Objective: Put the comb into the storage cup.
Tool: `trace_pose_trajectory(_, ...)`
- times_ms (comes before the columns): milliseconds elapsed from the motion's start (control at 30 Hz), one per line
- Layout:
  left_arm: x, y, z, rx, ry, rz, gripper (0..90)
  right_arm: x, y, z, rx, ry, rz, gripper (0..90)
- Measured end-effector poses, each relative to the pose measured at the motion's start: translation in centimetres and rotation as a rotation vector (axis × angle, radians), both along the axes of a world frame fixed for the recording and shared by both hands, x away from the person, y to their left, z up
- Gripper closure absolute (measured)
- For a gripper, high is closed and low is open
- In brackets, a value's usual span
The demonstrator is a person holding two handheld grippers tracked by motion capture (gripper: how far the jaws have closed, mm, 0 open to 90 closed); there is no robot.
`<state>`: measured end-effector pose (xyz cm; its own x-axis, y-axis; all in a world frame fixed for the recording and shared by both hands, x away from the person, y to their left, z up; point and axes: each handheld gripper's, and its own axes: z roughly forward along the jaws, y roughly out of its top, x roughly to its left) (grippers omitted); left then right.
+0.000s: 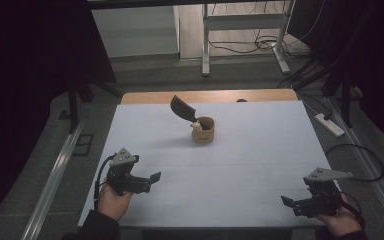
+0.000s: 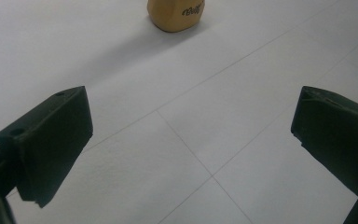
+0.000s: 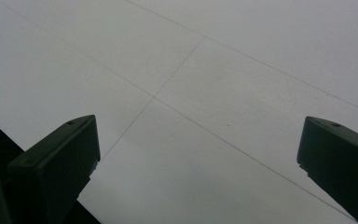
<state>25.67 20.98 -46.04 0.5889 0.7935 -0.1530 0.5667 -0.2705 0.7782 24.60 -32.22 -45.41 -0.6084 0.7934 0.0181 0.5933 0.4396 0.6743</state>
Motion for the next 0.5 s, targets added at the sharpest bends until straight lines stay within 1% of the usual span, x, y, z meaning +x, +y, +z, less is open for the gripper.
trace_pose_trajectory(233,-0.7,0.5,-0.2,0.003,-0.002,0.009,0.0,0.0,0.0,0.0,0.0,0.001,-0.002,0.0)
trace_pose_trajectory(500,-1.6,1.4,-0.3,-0.005,-0.004,0.029,0.0,0.0,0.0,0.0,0.0,0.0,-0.004,0.0)
